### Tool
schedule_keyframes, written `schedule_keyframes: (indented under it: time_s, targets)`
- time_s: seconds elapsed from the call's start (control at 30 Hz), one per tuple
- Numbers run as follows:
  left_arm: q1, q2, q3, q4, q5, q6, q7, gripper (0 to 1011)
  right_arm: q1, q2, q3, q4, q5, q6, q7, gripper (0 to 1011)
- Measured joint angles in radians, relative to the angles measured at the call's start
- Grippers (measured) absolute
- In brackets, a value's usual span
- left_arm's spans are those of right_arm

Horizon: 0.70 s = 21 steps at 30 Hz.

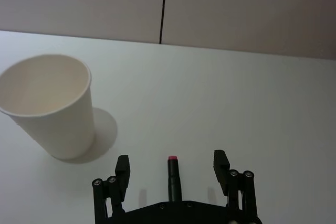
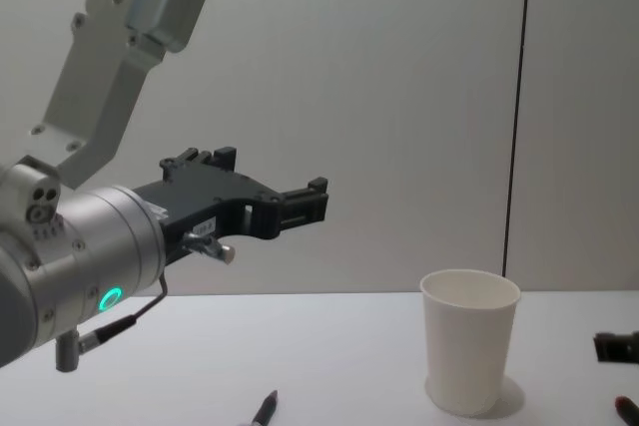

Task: Place the pen into the pen holder.

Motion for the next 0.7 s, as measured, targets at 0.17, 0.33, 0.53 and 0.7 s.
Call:
schedule_keyframes:
  time_s: [0.17, 0.33, 0.53, 0.7]
  targets:
    - [0.000, 0.000, 0.000, 0.000, 0.000, 0.000, 0.000, 1008, -0.003, 0.001, 0.011, 0.016, 0.018, 0.017, -0.007, 1001]
    - [0.000, 0.000, 0.000, 0.000, 0.000, 0.000, 0.000, 1008, -0.005, 0.001, 0.018, 0.036, 0.026, 0.023, -0.007, 1001]
    - [0.000, 0.000, 0.000, 0.000, 0.000, 0.000, 0.000, 1008, -0.006, 0.001, 0.022, 0.062, 0.028, 0.024, 0.003, 1001]
    - [0.000, 0.000, 0.000, 0.000, 0.000, 0.000, 0.000, 1008, -0.006, 0.000, 0.024, 0.086, 0.025, 0.016, 0.025, 1001]
